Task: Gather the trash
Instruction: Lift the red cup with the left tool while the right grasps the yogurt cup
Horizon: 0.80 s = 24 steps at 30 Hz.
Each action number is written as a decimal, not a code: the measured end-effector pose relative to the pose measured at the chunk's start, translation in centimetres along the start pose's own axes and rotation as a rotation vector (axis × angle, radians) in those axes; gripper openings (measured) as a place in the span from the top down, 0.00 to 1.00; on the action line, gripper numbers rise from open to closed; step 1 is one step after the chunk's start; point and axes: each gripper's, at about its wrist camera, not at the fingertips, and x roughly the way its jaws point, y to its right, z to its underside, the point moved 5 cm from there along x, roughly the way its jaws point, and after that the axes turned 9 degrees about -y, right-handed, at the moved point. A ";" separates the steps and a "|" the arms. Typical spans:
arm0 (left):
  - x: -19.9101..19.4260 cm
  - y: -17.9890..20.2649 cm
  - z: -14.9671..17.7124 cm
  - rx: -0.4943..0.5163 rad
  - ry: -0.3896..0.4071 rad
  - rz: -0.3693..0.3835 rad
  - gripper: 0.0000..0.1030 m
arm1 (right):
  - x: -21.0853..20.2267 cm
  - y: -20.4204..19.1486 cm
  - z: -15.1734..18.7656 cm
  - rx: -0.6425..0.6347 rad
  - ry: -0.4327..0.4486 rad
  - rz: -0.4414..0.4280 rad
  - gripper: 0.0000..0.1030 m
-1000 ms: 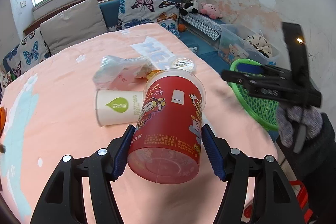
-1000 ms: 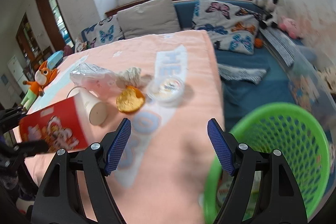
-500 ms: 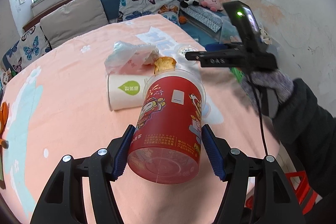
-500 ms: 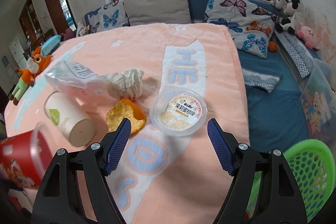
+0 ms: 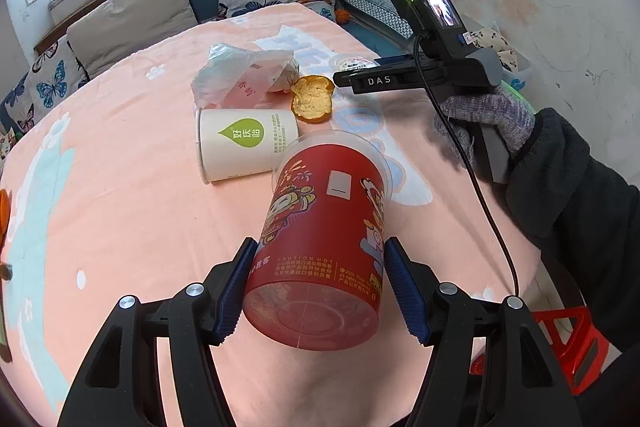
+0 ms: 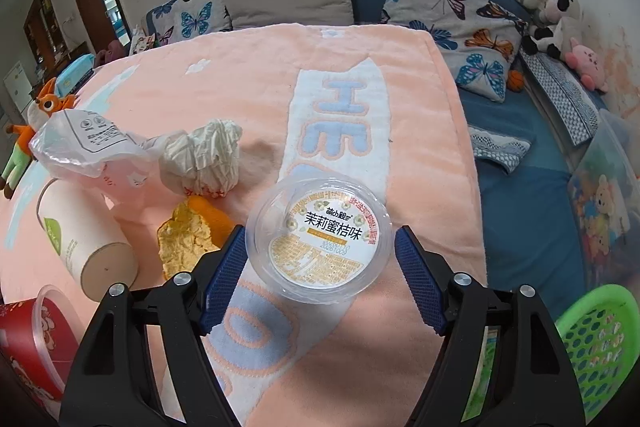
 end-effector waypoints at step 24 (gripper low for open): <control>-0.2 1.6 -2.9 -0.003 0.067 0.010 0.40 | -11.2 2.9 7.6 0.142 0.128 -0.001 0.33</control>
